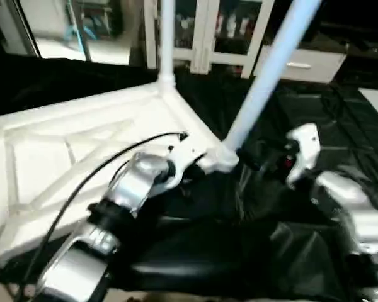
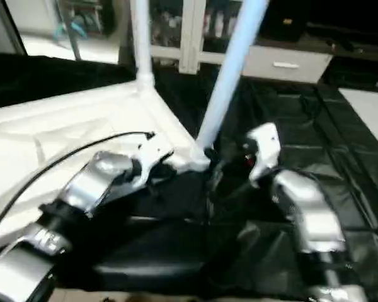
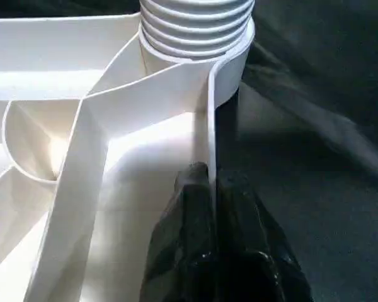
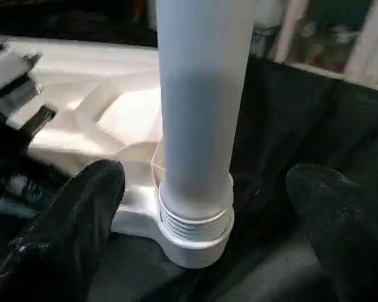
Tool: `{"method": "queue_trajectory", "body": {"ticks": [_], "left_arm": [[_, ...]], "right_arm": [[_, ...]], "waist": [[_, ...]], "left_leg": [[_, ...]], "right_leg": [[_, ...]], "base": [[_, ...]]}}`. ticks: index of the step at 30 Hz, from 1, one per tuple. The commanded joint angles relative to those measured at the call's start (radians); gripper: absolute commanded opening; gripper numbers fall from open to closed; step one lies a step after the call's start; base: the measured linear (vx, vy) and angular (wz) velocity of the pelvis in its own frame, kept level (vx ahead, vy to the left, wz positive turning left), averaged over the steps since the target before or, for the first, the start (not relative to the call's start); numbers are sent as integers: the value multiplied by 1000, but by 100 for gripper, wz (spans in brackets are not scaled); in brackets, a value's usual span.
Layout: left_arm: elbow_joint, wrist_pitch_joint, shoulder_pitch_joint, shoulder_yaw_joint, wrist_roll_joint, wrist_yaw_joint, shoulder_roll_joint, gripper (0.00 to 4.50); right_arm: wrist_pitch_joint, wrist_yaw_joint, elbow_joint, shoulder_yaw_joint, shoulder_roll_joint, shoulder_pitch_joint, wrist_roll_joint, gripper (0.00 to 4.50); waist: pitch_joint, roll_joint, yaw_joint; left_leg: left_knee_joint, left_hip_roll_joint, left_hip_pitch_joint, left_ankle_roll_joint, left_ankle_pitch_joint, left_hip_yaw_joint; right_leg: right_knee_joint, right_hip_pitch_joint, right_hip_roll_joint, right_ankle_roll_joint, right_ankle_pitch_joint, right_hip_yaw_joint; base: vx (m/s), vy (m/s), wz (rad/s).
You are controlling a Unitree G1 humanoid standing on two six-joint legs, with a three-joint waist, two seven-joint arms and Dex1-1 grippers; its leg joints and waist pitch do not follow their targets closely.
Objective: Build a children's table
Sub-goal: Move to table
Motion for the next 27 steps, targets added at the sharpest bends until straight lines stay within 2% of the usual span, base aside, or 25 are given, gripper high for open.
{"method": "queue_trajectory", "body": {"ticks": [1,6,8,10,15,18,19,22,25,26,27], "left_arm": [[-64,-36,28,-35,-41,-92,13,0],[-130,-28,66,-58,-59,-170,55,0],[-163,-26,83,-66,-69,-204,74,0],[-196,-17,98,-76,-80,-238,92,0],[-281,-3,135,-105,-100,-327,137,0],[-294,4,138,-109,-100,-333,144,0],[-298,7,139,-110,-101,-332,145,0],[-316,19,144,-108,-101,-334,151,0],[-329,34,147,-112,-99,-338,158,0],[-334,40,149,-112,-98,-339,159,0],[-336,44,151,-112,-98,-338,159,0]], "right_arm": [[36,66,-40,7,-41,12,22,446],[71,176,-65,27,-112,30,43,446],[79,226,-73,45,-147,36,42,446],[81,264,-75,57,-168,38,40,446],[81,355,-71,89,-210,27,32,446],[70,370,-52,101,-216,16,19,446],[65,372,-45,105,-215,11,15,446],[67,372,-43,109,-192,6,23,446],[70,357,-66,114,-173,24,25,446],[73,350,-78,117,-166,35,27,446],[71,346,-84,120,-163,42,26,446]], "waist": [[-61,-8,7],[-58,-5,16],[-59,-5,18],[-58,-9,18],[-58,-7,19],[-58,-7,21],[-57,-11,23],[-58,-10,25],[-62,-9,22],[-62,-4,24],[-62,-5,24]], "left_leg": [[-64,84,4,170,69,-30],[-66,87,7,152,42,-27],[-66,88,8,146,43,-28],[-66,88,7,141,39,-28],[-67,87,7,129,25,-28],[-65,86,8,133,47,-26],[-66,86,7,131,42,-26],[-66,86,7,122,31,-25],[-64,84,5,128,58,-25],[-64,85,6,129,65,-25],[-62,86,8,133,76,-24]], "right_leg": [[-54,65,-86,-305,5,50],[-58,58,-85,-296,-37,49],[-55,59,-85,-297,-28,49],[-56,60,-86,-297,-33,48],[-57,60,-87,-288,-51,49],[-54,59,-85,-293,-28,48],[-55,59,-86,-291,-38,49],[-55,59,-87,-287,-54,48],[-49,60,-86,-292,-16,47],[-48,60,-86,-293,-6,47],[-46,59,-85,-296,14,48]], "base": [[0,0,0],[0,0,0],[0,0,0],[0,0,0],[0,0,0],[0,0,0],[0,0,0],[0,0,0],[0,0,0],[0,0,0],[0,0,0]]}}
